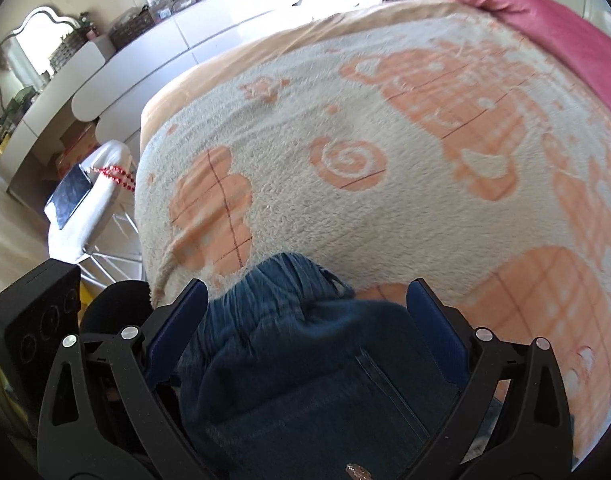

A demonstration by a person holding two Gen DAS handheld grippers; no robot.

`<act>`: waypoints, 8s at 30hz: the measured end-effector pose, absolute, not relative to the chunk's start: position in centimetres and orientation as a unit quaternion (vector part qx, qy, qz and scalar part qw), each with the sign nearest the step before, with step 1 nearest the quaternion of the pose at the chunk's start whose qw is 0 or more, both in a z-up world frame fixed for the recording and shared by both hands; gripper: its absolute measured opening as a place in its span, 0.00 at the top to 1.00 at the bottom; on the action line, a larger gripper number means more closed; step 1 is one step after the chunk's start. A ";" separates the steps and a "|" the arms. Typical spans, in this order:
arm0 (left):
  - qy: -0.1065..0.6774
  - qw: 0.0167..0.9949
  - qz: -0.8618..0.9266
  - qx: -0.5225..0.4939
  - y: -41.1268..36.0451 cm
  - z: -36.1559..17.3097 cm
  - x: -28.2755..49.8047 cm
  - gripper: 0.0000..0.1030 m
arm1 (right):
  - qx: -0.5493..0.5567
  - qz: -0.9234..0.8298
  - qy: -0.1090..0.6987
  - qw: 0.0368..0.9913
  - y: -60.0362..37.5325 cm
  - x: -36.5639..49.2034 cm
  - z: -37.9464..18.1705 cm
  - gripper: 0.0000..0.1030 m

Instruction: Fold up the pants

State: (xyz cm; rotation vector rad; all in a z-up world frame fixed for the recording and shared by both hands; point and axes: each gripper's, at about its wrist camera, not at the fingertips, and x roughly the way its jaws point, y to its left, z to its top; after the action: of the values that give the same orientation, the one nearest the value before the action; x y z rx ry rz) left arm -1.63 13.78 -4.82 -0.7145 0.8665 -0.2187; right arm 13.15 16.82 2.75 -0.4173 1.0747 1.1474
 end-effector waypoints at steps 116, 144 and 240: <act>0.453 0.863 -0.180 -0.130 0.5 -2.2 11.6 0.34 | -0.253 0.506 0.387 0.728 -6.5 -4.7 0.2 0.99; 0.442 0.870 -0.169 -0.138 1.0 -1.7 10.6 0.27 | -0.121 0.486 0.407 0.764 -8.4 -1.9 3.1 0.62; 0.361 0.914 -0.124 -0.137 0.3 1.3 16.1 0.52 | 0.067 0.341 0.378 0.858 -12.4 18.7 3.4 0.88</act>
State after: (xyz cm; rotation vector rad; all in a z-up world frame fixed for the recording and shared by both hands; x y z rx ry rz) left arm 16.15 0.31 1.26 -0.2816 0.7427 -0.2562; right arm 18.71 -12.42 3.38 0.1405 0.7935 0.7154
